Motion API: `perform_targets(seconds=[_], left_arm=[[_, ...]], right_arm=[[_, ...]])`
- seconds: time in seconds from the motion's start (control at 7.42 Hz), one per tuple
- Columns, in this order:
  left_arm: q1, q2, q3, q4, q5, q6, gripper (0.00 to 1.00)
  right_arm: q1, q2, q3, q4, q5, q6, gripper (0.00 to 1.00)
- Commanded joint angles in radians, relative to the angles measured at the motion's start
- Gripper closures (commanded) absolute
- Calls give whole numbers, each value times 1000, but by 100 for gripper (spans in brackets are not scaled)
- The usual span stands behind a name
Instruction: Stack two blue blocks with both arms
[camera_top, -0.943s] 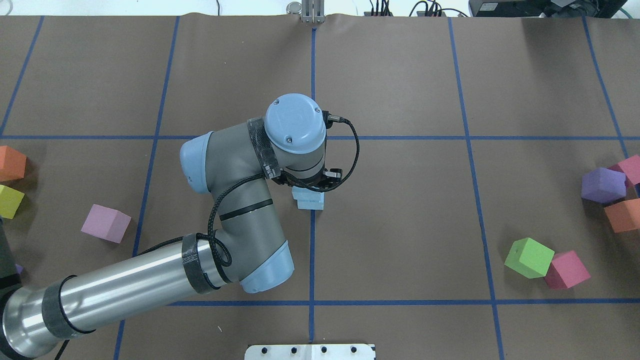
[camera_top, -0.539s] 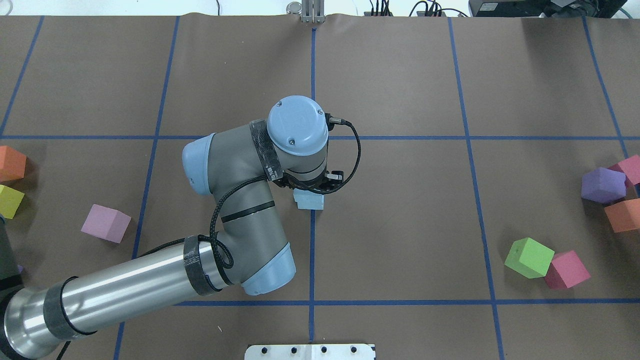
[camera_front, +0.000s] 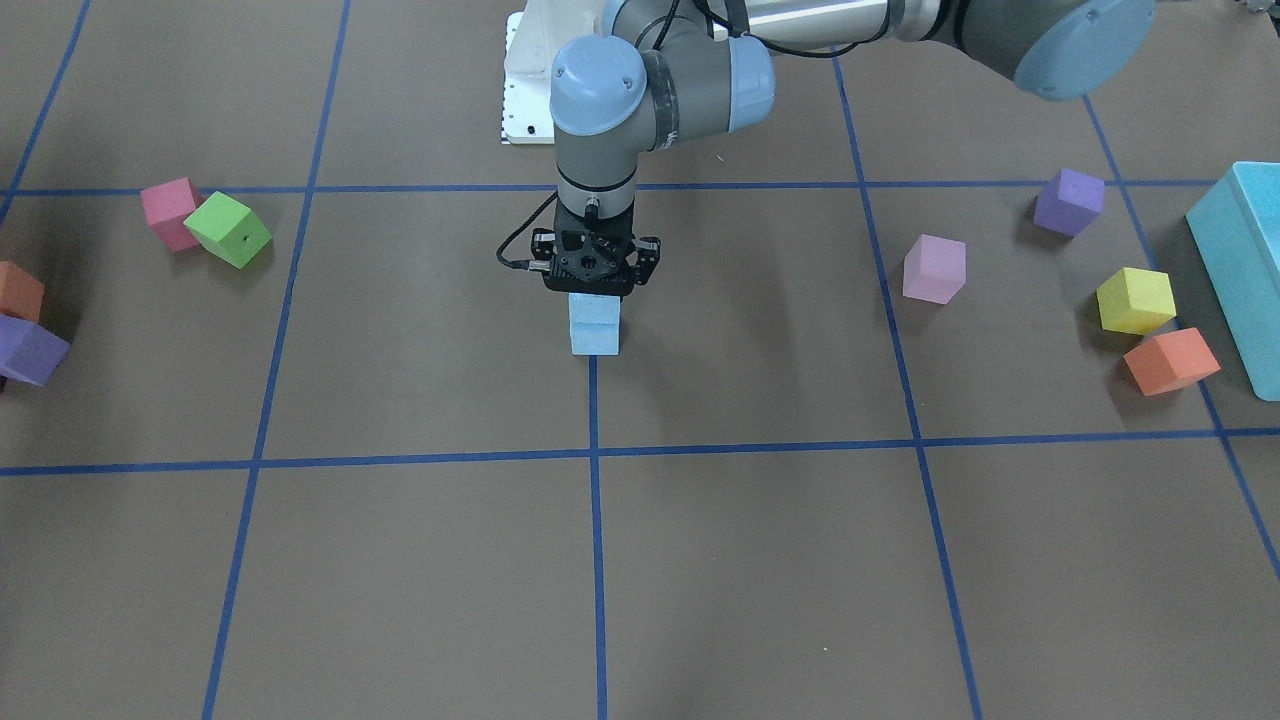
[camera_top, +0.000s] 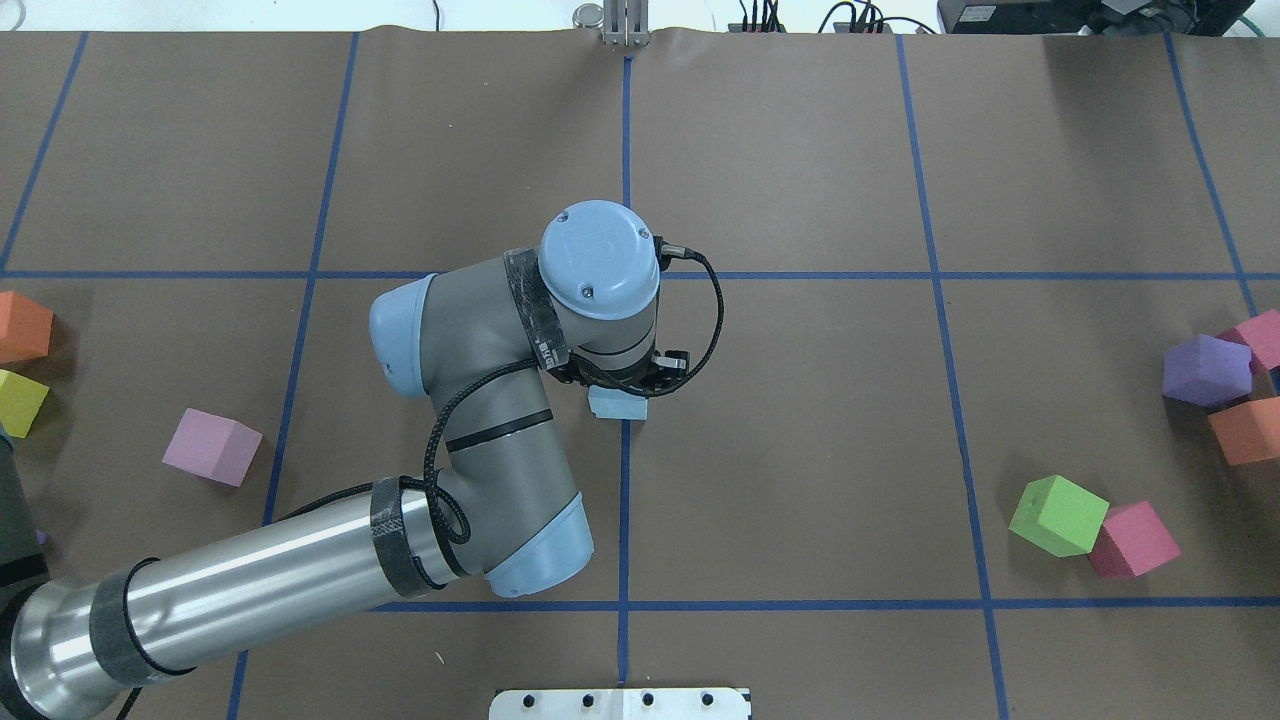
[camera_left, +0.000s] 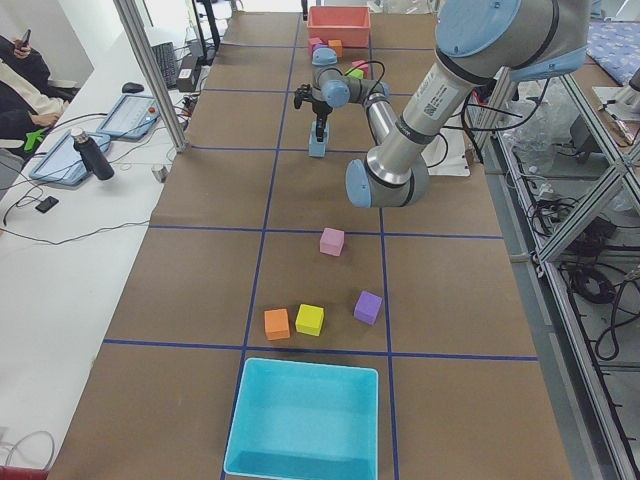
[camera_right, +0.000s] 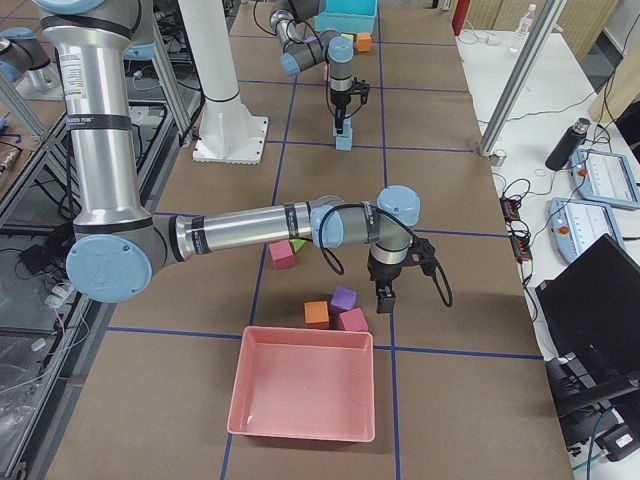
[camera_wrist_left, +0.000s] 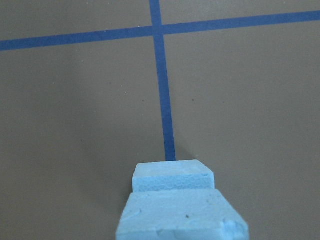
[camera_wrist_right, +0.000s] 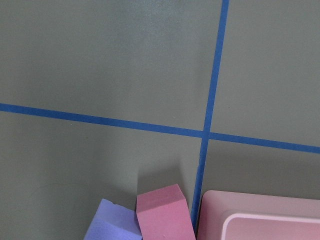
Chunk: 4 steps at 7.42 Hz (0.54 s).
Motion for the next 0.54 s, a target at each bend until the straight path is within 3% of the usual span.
perform_targets(seconds=[0.0,0.13,0.27,0.4], left_arm=[[1,-1,1,-2,-2,0,54],[1,-1,-1,-2,-2,-1,38],[1,0,-2,-3,0,-7,11],[1,0,-2,-6,1,-33,3]], right_arm=[[0,0,-2,0,0,1,0],[0,0,-2,0,0,1,0],[0,0,-2,0,2,1,0],[0,0,-2,0,2,1,0]])
